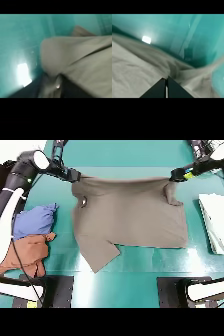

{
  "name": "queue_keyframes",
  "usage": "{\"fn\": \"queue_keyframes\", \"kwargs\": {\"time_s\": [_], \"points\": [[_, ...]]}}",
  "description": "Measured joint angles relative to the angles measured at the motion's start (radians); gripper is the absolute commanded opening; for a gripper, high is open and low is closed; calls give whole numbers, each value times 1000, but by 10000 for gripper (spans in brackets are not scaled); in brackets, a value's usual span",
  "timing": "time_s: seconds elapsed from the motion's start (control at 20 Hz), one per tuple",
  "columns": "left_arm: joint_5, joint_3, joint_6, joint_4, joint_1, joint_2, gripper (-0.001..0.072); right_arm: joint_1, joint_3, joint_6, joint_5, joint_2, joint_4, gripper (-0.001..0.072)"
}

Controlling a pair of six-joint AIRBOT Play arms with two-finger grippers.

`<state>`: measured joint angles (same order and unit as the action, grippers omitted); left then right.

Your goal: Fold the shirts.

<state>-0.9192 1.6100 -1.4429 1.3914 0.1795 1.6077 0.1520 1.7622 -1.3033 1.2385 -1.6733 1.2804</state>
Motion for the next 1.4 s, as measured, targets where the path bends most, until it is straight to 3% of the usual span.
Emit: {"fn": "queue_keyframes", "kwargs": {"time_s": [0.05,0.2,0.4,0.55,0.85,1.1,1.15,1.25,1.3,1.4], "points": [[11,0,-2,2,0,15,562,3,-3,-1,-18,-18,0,410],[-18,27,-7,3,-8,39,561,4,-8,-1,-30,-36,-2,419],[-255,83,-8,3,-54,27,561,-36,-48,0,44,37,-5,418],[-369,-14,-16,-8,-76,-55,562,-87,-175,1,73,161,-12,418],[-349,-480,-45,-147,-80,-314,562,-212,-498,31,92,431,-124,418],[-238,-771,-63,-272,-64,-415,560,-303,-671,38,86,598,-152,418],[-205,-808,-62,-304,-64,-423,513,-321,-697,39,85,627,-154,418],[-153,-863,-50,-357,-62,-431,305,-355,-743,40,84,677,-159,418],[-133,-884,-41,-377,-61,-433,236,-373,-766,40,85,699,-159,418],[-108,-912,-22,-406,-61,-437,229,-415,-811,40,95,732,-158,418]]}}
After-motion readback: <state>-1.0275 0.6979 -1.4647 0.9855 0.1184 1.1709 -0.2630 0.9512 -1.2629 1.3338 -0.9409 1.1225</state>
